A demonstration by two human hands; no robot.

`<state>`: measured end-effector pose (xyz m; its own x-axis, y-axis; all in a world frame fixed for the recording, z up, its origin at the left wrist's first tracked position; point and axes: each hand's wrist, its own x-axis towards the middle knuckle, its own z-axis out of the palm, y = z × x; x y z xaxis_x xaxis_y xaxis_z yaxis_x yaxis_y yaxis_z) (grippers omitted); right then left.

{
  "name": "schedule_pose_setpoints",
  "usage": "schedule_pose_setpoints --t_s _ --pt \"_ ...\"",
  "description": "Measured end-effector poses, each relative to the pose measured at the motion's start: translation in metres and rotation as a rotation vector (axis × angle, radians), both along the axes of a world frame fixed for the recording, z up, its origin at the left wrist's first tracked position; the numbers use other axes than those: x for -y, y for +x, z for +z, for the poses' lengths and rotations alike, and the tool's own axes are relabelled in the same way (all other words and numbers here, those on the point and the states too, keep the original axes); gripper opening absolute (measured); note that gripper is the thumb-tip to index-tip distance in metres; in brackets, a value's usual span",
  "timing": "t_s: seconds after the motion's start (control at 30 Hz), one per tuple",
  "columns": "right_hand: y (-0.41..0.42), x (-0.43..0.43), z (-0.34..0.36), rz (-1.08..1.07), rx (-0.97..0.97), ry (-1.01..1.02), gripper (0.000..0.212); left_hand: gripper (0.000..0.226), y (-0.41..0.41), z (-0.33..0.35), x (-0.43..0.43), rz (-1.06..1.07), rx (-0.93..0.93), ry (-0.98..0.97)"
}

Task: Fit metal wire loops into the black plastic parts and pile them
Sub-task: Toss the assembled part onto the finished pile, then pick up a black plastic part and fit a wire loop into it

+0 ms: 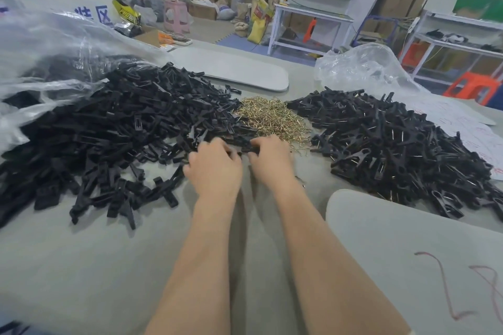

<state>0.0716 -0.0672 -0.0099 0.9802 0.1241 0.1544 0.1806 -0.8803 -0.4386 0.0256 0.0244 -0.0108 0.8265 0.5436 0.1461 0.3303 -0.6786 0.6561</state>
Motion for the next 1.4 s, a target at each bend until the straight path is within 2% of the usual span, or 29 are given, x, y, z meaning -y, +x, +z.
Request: schedule_pose_setpoints --t_s 0.07,0.13,0.33,0.43,0.53,0.6,0.67,0.7,0.73,0.8,0.87,1.0,1.1,1.2,1.4 --pt "0.004 -0.005 -0.002 -0.057 -0.006 -0.096 0.031 0.027 -0.001 -0.002 0.003 -0.063 -0.121 0.040" --pt "0.005 -0.006 -0.002 -0.080 0.018 -0.119 0.026 0.028 -0.001 -0.003 0.003 -0.075 -0.141 0.030" --pt "0.004 0.011 -0.004 -0.059 -0.015 -0.077 0.019 0.023 0.003 -0.006 0.004 -0.120 -0.188 0.085" --pt "0.004 0.016 -0.002 -0.014 -0.010 -0.012 0.019 0.026 0.004 -0.007 0.005 -0.155 -0.144 0.047" --pt "0.000 0.026 0.010 -0.051 0.117 0.261 0.036 0.020 0.005 -0.006 0.009 -0.217 -0.001 -0.128" --pt "-0.004 0.040 0.020 -0.078 0.118 0.587 0.043 0.025 0.008 -0.003 0.015 -0.257 0.103 -0.389" --pt "-0.012 0.055 0.026 -0.043 0.006 0.983 0.033 0.030 0.010 0.000 0.022 -0.286 0.152 -0.681" --pt "-0.017 0.061 0.026 -0.028 -0.031 1.096 0.023 0.027 0.011 0.000 0.025 -0.306 0.155 -0.781" --pt "-0.022 0.066 0.024 -0.029 -0.039 1.126 0.014 0.024 0.011 -0.001 0.027 -0.329 0.150 -0.849" --pt "-0.029 0.070 0.015 -0.060 -0.018 1.156 0.004 0.018 0.011 -0.002 0.030 -0.375 0.148 -0.935" --pt "-0.033 0.066 0.008 -0.105 -0.027 1.207 0.005 0.011 0.010 -0.002 0.032 -0.414 0.155 -0.988" --pt "-0.032 0.061 0.001 -0.058 0.011 1.019 0.008 0.013 0.008 0.001 0.033 -0.473 0.213 -1.195" --pt "-0.033 0.061 0.002 0.043 0.032 0.937 0.014 0.016 0.008 0.001 0.032 -0.501 0.223 -1.190" --pt "-0.032 0.062 0.003 0.039 0.040 0.912 0.022 0.022 0.008 0.002 0.032 -0.514 0.226 -1.169" --pt "-0.034 0.060 0.004 0.032 0.110 0.863 0.017 0.022 0.009 0.000 0.034 -0.521 0.217 -1.022"
